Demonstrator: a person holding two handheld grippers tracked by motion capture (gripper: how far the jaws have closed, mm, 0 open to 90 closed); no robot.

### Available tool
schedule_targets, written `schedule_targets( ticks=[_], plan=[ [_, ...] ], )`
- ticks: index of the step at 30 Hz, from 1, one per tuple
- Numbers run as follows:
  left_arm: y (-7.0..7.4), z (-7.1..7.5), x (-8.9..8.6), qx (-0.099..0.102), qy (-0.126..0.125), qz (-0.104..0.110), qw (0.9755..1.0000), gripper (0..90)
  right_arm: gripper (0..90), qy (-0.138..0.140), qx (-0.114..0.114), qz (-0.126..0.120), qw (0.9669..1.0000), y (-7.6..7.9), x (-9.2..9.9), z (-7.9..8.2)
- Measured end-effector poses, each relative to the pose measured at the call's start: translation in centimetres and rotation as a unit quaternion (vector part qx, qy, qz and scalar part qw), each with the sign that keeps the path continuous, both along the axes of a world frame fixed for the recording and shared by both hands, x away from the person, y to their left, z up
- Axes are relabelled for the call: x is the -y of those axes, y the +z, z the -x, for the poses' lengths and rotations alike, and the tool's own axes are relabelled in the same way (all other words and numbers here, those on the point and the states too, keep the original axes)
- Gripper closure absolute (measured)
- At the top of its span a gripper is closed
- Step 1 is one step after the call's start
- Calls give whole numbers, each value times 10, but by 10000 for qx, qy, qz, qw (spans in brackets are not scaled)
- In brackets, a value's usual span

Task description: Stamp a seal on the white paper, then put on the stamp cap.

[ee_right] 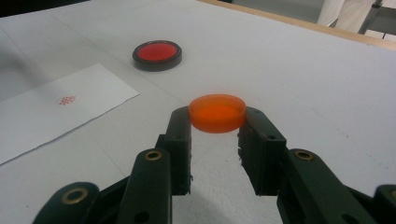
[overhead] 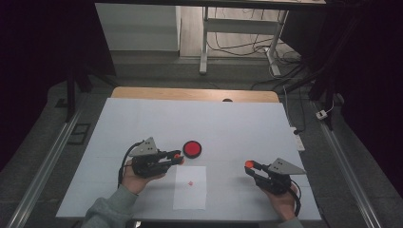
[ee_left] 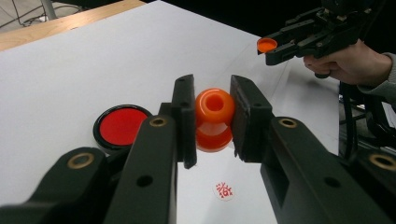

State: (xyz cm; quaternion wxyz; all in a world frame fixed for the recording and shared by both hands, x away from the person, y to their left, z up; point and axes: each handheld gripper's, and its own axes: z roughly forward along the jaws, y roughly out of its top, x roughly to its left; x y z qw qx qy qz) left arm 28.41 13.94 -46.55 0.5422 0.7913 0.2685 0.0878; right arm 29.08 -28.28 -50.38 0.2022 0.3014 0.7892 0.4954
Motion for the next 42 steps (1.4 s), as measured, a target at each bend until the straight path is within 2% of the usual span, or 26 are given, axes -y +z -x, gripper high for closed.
schedule_targets(
  ticks=[10,32,42],
  plan=[
    [0,0,1,5,10,-14,10000,730,647,36,25,12,10000,0,-3,0],
    [-1,-1,3,-19,-12,-57,10000,730,647,517,7,125,9986,-4,-43,-3],
    [-1,-1,4,-15,-28,-73,10000,730,647,603,5,141,9981,-5,-51,-3]
  ],
)
